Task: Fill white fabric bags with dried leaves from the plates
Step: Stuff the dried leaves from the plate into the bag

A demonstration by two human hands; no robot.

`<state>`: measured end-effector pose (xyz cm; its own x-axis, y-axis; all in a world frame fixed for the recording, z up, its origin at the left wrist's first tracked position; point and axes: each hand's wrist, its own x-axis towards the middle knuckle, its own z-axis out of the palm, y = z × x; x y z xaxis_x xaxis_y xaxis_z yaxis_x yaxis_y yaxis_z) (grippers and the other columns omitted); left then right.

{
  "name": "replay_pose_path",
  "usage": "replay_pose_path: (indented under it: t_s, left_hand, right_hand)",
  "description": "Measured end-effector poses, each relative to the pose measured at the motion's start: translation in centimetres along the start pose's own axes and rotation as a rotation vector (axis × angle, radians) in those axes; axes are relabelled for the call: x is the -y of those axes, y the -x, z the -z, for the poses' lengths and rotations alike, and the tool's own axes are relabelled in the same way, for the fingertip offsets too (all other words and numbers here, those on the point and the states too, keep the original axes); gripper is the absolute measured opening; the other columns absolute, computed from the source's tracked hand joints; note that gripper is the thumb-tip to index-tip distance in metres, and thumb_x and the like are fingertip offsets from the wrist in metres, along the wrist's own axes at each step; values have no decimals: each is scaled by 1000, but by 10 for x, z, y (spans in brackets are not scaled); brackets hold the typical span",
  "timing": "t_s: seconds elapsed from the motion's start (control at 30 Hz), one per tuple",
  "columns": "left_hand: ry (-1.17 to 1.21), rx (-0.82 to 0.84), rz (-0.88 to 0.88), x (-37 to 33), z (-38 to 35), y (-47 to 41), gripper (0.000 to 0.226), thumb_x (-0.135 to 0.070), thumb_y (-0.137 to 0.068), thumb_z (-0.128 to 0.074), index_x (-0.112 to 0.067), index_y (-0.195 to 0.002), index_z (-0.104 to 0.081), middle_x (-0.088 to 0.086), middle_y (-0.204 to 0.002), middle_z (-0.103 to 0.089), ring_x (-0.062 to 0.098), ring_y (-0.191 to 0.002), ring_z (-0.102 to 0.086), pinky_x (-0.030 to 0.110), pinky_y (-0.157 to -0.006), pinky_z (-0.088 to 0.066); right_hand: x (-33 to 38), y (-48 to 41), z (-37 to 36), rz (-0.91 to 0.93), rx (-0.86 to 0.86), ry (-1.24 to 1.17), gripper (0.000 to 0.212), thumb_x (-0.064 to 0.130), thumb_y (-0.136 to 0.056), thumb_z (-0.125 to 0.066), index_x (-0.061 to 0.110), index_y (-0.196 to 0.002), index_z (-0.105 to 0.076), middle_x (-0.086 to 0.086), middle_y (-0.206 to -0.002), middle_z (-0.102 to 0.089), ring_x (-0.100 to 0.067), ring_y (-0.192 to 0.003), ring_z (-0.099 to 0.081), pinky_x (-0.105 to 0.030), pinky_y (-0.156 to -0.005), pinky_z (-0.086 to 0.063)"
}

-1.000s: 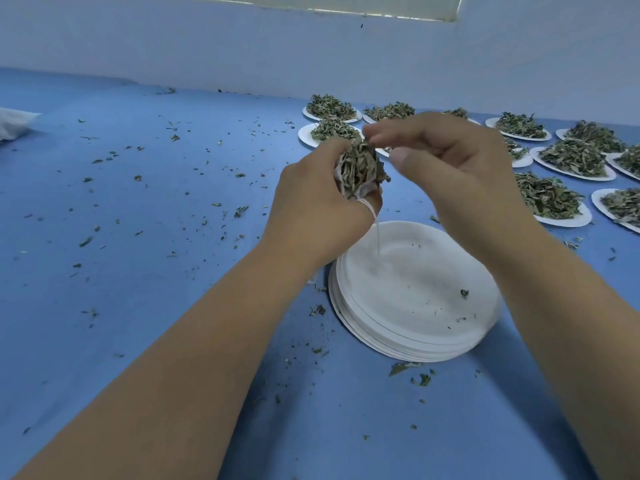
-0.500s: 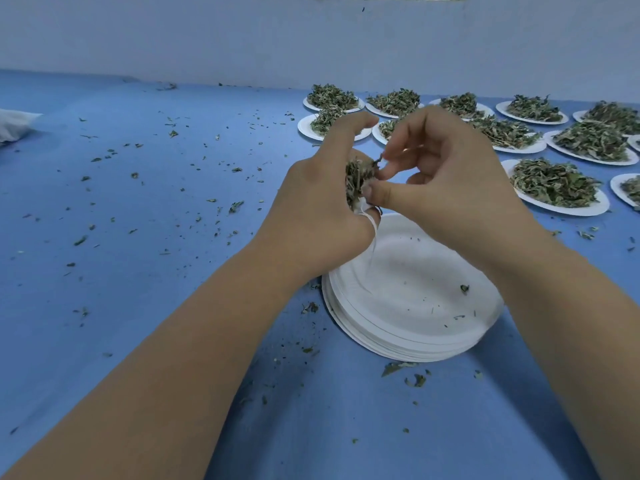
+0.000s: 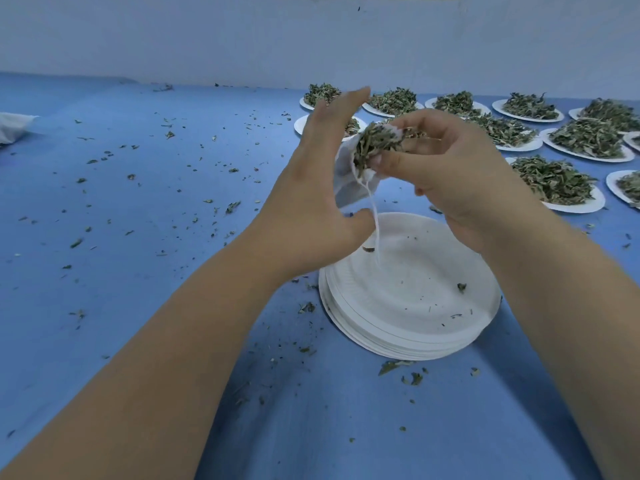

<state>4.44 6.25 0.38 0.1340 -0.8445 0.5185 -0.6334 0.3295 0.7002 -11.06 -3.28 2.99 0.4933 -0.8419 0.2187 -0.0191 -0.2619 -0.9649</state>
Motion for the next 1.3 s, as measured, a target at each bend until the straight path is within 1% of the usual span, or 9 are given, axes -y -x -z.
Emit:
replay_pose_path:
  t_s: [0.07,0.17,0.27,0.37,0.47,0.67,0.93,1.17,1.3]
  left_hand:
    - [42,-40,54,-1,3,2,86,-7,-70,-57,-43,-146,-39,-23,-151,-40,-13,-135,-36,-3,-92,-33]
    - [187,-229,135,-7,3,2,55,-4,-70,-51,-29,-118,-64,-13,-122,-66,0,-112,-63,23,-96,-52]
    - [165,-268,196,-8,0,-1,23,-13,-85,-64,-26,-103,-69,-8,-102,-70,16,-82,-72,43,-83,-60]
    - [224,-263,223,-7,-5,-1,13,-17,-88,-73,-20,-101,-72,0,-91,-69,32,-76,-70,52,-76,-60]
    - [224,-280,251,-7,-5,-3,9,-13,-88,-76,-17,-95,-73,0,-86,-68,33,-74,-70,50,-76,-61]
    - [165,-293,311,-3,-4,-3,13,-19,-82,-80,-25,-84,-68,-9,-79,-66,15,-64,-67,28,-67,-60]
    - [115,-280,292,-5,-5,-2,17,-14,-81,-80,-24,-87,-68,-9,-78,-66,15,-65,-67,29,-70,-61]
    - [327,-216,260,-13,-7,0,21,0,-78,-83,-14,-88,-70,0,-76,-70,10,-67,-68,23,-71,-59]
    - [384,-104,224,-18,-10,3,22,5,-78,-82,-12,-88,-71,-2,-75,-69,14,-71,-68,25,-71,-60]
  right_hand:
    - [-1,3,1,41,-56,-31,31,16,-80,-85,29,-106,-73,4,-80,-74,-8,-62,-62,-16,-51,-41]
    - [-2,9,0,69,-66,-39,29,13,-83,-82,29,-106,-75,-2,-85,-76,-15,-65,-71,-24,-52,-47]
    - [-6,12,-3,49,-28,-53,27,6,-84,-81,23,-103,-73,-2,-95,-78,-24,-75,-78,-26,-59,-55]
    - [-8,15,-2,70,6,-34,31,3,-81,-80,31,-94,-75,-3,-96,-78,-26,-79,-78,-26,-62,-57]
    - [-9,17,0,89,85,-53,35,5,-79,-84,39,-86,-79,0,-98,-78,-25,-83,-78,-26,-67,-60]
    - [-7,16,6,-39,311,-160,12,29,-91,-75,24,-100,-82,-6,-107,-78,-26,-100,-76,-26,-78,-60]
    - [-10,18,-4,47,-15,98,20,19,-83,-85,8,-95,-74,-5,-84,-78,-22,-71,-78,-27,-53,-56]
    - [-10,16,-7,60,-168,368,15,19,-74,-80,20,-80,-66,5,-75,-71,-10,-54,-72,-20,-35,-40]
    - [-8,14,-8,85,-210,499,19,19,-61,-69,18,-79,-63,6,-65,-61,-10,-53,-61,-22,-40,-41]
